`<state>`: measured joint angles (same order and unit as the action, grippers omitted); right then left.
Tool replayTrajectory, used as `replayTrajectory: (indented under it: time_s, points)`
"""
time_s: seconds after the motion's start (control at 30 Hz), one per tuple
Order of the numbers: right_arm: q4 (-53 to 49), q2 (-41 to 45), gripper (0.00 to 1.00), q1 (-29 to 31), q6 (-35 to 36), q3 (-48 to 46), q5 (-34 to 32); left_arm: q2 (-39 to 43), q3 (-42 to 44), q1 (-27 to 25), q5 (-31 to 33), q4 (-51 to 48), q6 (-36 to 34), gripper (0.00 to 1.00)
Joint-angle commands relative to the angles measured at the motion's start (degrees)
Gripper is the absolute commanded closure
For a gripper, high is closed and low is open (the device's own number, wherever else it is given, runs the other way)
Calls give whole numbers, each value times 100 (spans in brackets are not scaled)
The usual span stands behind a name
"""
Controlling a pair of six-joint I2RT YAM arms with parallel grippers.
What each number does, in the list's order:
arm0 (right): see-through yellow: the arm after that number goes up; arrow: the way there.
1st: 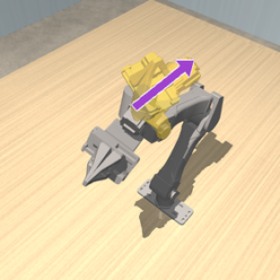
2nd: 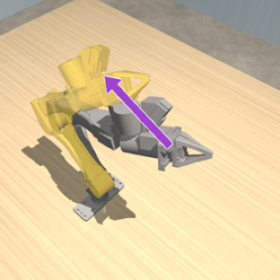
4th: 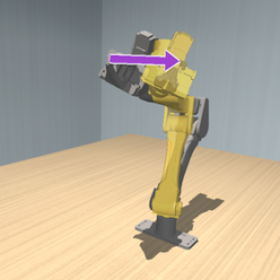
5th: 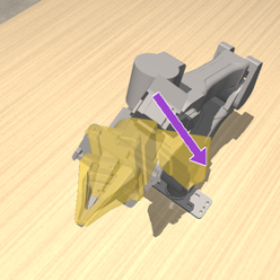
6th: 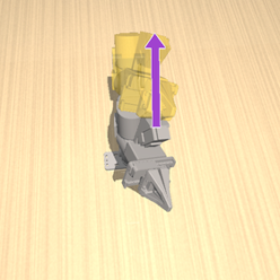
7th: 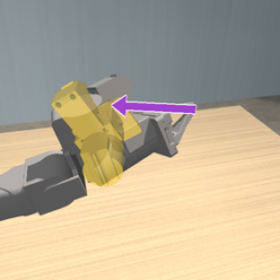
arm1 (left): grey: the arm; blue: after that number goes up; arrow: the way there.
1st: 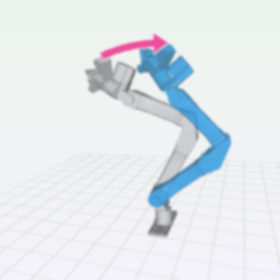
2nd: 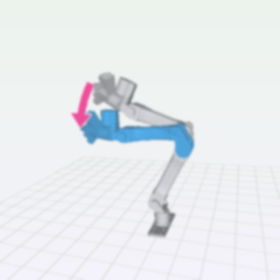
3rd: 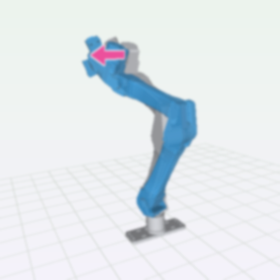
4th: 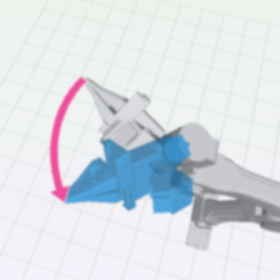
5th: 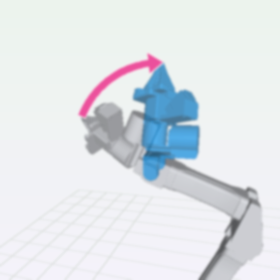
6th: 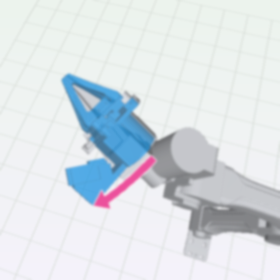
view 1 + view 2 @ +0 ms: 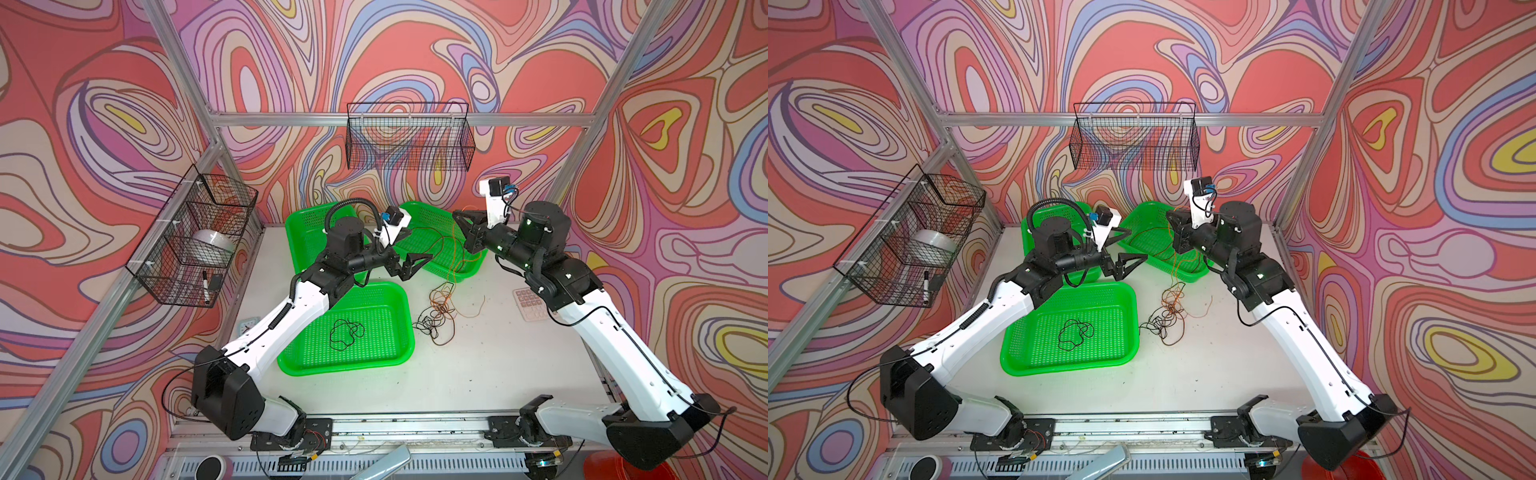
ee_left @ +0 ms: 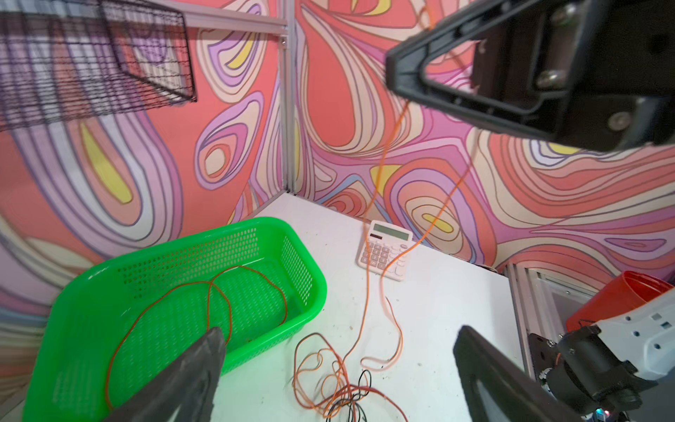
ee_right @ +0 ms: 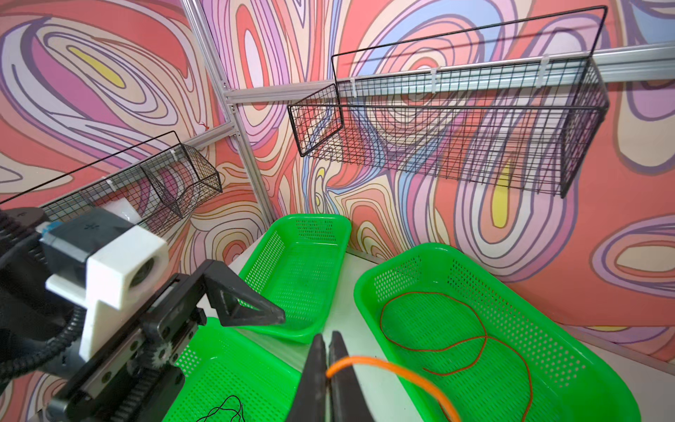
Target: Untangle the cables
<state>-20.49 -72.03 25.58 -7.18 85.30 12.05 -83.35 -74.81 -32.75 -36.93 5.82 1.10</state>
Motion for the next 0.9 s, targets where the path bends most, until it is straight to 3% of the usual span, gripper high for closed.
replayTrajectory:
  time_s: [0.0, 0.27, 0.57, 0.7, 0.87]
  points:
    - [-61, -43, 100, 25, -80, 116, 306, -410, -254, -229, -357, 574, -63, 0]
    - [-122, -169, 100, 19, -243, 416, 817, -1269, -626, -380, -464, 1257, 446, 0]
    - [-40, -223, 100, 25, -393, 383, 934, -1725, -421, -516, -737, 2606, 1026, 0]
    - [51, -276, 100, 24, -519, 352, 965, -1975, -586, -608, -702, 2608, 936, 0]
    - [294, -155, 100, 25, -736, 188, 956, -2361, -839, -627, -517, 2775, 1051, 12]
